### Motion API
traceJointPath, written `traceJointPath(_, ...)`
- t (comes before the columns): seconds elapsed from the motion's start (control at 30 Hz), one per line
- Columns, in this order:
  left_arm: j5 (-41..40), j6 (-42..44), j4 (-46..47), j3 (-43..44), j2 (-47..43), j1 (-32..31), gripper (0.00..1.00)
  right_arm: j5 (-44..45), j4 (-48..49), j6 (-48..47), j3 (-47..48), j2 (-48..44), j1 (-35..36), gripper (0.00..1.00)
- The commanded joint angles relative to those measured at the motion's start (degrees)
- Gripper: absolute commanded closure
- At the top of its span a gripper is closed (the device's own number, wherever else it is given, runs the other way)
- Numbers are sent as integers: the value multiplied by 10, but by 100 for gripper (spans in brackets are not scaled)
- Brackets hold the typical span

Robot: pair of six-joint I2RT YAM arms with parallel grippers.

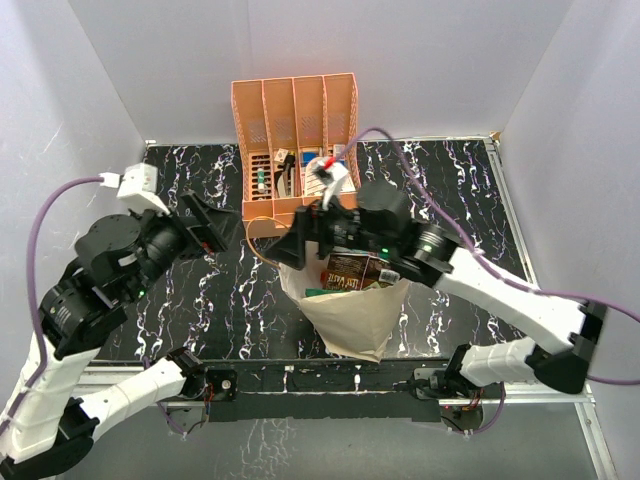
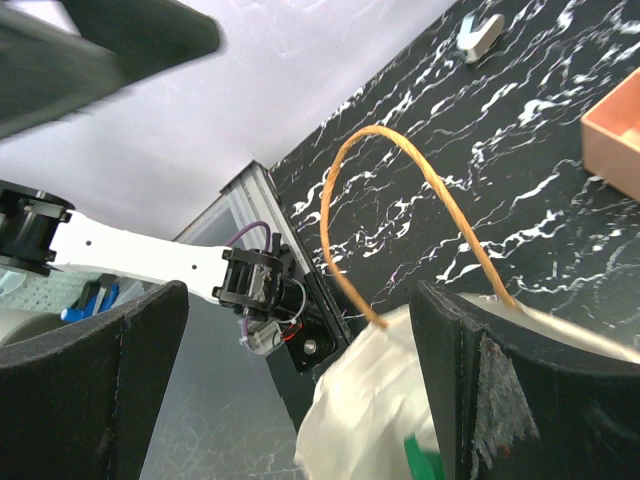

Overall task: Take the snacks out of the paper bag
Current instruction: Adjust the paper bag at the center of the board.

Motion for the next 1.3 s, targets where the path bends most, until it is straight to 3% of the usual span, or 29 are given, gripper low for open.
traceJointPath(0.0,60,-15,-15,3,37,-2,2,73,-35,-14,-6,-72,1,2)
traceJointPath(0.27,97,-115,39,-70,82,-2,2,181,-145,-27,31,-137,0,2)
traceJointPath(0.37,124,-129,73,-93,95,-2,9,194,-156,-17,18,-167,0,2)
traceJointPath(0.47,142,-131,84,-99,108,-2,29,192,-156,-10,5,-200,0,2)
traceJointPath(0.83,171,-155,120,-149,82,-2,72,217,-185,-3,13,-235,1,2)
traceJointPath(1.1,105,-109,106,-59,125,-2,100,269,-271,-4,58,-223,1,2)
traceJointPath(1.27,-15,-80,22,55,200,-2,100,316,-349,1,104,-204,0,2)
